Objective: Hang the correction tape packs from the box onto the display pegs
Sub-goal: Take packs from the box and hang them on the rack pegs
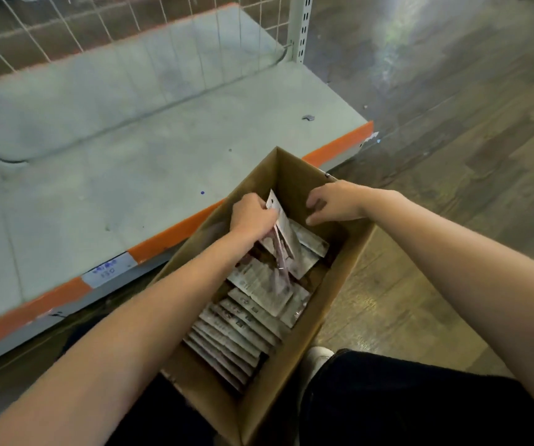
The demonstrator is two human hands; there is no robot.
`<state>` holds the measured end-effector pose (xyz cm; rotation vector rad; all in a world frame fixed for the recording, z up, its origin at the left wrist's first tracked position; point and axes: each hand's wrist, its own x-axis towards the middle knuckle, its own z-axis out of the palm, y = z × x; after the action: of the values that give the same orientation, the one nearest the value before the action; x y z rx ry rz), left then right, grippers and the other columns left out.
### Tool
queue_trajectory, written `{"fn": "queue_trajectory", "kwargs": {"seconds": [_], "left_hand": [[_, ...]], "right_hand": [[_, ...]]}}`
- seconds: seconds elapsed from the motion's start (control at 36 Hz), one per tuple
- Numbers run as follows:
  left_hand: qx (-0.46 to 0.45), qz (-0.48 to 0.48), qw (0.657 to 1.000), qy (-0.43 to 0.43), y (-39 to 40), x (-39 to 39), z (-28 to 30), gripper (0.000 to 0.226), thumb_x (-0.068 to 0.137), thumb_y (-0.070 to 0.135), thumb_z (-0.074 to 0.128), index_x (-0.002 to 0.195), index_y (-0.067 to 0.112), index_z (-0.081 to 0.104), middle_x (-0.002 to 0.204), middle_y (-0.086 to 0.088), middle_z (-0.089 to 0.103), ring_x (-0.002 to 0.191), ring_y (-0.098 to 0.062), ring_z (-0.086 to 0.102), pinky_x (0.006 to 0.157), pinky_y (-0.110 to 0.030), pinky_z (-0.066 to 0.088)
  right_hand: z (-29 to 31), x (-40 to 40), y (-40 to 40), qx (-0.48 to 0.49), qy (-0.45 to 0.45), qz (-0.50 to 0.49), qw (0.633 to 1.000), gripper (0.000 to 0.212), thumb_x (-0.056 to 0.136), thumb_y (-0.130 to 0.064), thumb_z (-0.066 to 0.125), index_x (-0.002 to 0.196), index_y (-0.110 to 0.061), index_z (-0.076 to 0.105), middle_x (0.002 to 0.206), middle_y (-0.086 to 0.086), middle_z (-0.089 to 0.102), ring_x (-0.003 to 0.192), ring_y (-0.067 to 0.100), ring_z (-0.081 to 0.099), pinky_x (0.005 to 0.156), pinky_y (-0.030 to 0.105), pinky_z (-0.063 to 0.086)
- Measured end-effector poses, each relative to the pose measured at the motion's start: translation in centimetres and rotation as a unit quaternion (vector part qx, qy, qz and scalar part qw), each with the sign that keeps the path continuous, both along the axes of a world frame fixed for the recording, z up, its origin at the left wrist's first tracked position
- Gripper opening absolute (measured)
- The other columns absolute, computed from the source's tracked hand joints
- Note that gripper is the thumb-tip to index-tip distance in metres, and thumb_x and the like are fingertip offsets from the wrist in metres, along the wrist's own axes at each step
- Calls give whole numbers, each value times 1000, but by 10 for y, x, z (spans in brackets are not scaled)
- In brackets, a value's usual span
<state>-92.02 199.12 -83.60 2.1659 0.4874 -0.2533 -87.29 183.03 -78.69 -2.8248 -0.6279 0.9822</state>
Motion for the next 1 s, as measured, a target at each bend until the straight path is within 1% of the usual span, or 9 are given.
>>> {"fn": "queue_trajectory", "kwargs": {"seconds": [0.14,0.25,0.39,0.44,0.53,0.61,0.72,0.83,1.0], "left_hand": [[-170,57,981,-67,20,23,71,25,86,-3,56,67,10,46,78,-9,58,71,-27,65,71,-42,59],[-263,73,957,-103,32,33,119,16,86,-4,58,76,4,49,83,-20,63,66,-25,64,57,-32,59],[-328,61,934,-127,48,25,152,11,90,6,60,81,3,54,77,-13,61,65,-20,63,57,-25,57],[-281,58,948,-141,61,24,153,18,91,25,63,84,8,58,82,-8,62,69,-15,60,61,-22,54],[-165,97,964,-183,85,22,150,26,91,41,60,82,17,56,83,5,57,79,-10,52,66,-21,41],[-129,153,964,-176,110,15,142,39,89,41,62,113,13,51,103,5,54,98,-14,50,81,-26,40],[-295,97,945,-107,126,3,140,33,94,41,55,111,12,60,108,-5,67,102,-23,64,89,-36,51],[-429,66,889,-147,133,-9,147,21,100,19,45,100,14,65,98,-7,72,91,-22,68,90,-41,52],[-351,107,910,-194,155,-7,162,17,95,6,53,109,8,62,97,-8,71,86,-21,68,78,-33,56]], "right_hand": [[37,-5,8,97,87,-87,988,100,78,-58,67,153,-22,12,158,0,21,143,23,24,117,42,22],[52,-13,35,177,53,-136,973,118,74,-56,73,153,-27,-9,161,5,3,148,29,7,119,48,15],[52,-25,73,313,-115,-181,925,59,88,-15,64,140,-13,35,127,11,54,120,29,52,93,34,44],[57,-25,85,358,-106,-189,908,47,90,-12,61,132,-10,40,113,6,56,108,24,56,79,25,45],[66,-18,100,422,-46,-241,873,56,88,-14,64,135,-13,34,113,-2,48,103,17,50,81,28,43],[72,-11,110,541,101,-287,784,53,84,-11,69,132,-13,45,115,3,64,105,25,65,86,38,55],[81,-10,121,607,232,-277,708,22,89,-2,58,109,-11,57,92,5,71,75,16,72,61,26,58],[78,-7,130,625,269,-254,687,23,90,-6,57,112,-14,57,98,5,70,83,17,70,66,29,59],[89,-4,139,629,148,-319,693,39,89,-5,62,125,-15,50,105,2,67,87,18,67,57,26,57]]}}
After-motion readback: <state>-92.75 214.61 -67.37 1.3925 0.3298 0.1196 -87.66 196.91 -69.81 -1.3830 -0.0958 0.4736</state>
